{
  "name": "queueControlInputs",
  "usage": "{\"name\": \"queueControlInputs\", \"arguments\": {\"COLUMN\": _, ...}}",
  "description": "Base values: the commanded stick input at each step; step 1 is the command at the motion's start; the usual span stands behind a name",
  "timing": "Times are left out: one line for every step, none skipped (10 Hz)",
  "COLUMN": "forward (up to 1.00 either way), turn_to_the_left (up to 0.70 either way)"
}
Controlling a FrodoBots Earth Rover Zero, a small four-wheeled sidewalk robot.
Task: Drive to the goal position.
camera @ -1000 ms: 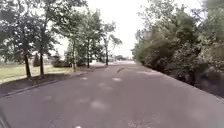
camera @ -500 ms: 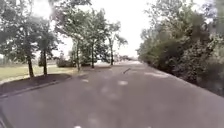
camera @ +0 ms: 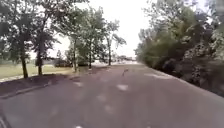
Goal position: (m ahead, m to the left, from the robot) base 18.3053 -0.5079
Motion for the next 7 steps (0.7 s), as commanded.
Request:
{"name": "queueControlInputs", "arguments": {"forward": 1.0, "turn_to_the_left": -0.1}}
{"name": "queueControlInputs", "arguments": {"forward": 1.0, "turn_to_the_left": -0.1}}
{"name": "queueControlInputs", "arguments": {"forward": 1.0, "turn_to_the_left": -0.1}}
{"name": "queueControlInputs", "arguments": {"forward": 1.0, "turn_to_the_left": -0.1}}
{"name": "queueControlInputs", "arguments": {"forward": 1.0, "turn_to_the_left": -0.09}}
{"name": "queueControlInputs", "arguments": {"forward": 1.0, "turn_to_the_left": -0.09}}
{"name": "queueControlInputs", "arguments": {"forward": 1.0, "turn_to_the_left": -0.09}}
